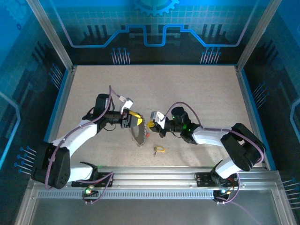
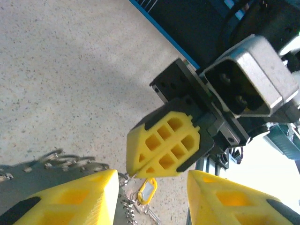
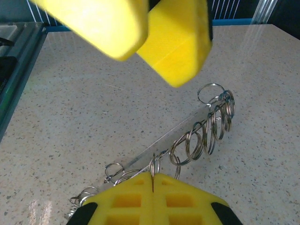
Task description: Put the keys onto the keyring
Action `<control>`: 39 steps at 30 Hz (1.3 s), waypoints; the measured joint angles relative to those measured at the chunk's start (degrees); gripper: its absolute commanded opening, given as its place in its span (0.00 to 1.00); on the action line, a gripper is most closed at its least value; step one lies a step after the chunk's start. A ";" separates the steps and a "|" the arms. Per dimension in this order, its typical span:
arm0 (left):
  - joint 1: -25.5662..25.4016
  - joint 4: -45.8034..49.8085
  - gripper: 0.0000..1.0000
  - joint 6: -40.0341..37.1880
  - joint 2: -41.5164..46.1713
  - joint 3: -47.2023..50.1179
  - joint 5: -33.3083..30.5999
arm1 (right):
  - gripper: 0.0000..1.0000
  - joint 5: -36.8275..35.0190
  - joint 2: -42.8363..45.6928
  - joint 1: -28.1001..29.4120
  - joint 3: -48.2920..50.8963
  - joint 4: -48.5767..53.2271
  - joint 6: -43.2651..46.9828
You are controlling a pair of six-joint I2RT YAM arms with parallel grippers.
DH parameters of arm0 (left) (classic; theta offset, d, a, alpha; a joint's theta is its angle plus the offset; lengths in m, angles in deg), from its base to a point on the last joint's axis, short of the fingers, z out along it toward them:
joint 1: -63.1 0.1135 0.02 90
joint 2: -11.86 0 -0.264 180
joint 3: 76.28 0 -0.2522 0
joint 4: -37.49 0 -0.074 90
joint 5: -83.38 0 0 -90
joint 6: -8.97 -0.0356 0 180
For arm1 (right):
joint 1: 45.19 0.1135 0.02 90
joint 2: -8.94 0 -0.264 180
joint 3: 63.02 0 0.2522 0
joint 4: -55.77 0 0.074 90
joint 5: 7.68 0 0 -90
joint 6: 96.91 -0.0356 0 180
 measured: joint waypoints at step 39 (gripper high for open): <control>-5.73 3.02 0.99 -42.95 -1.95 -4.90 -27.85 | 0.00 0.61 -0.02 1.99 -5.55 10.54 15.02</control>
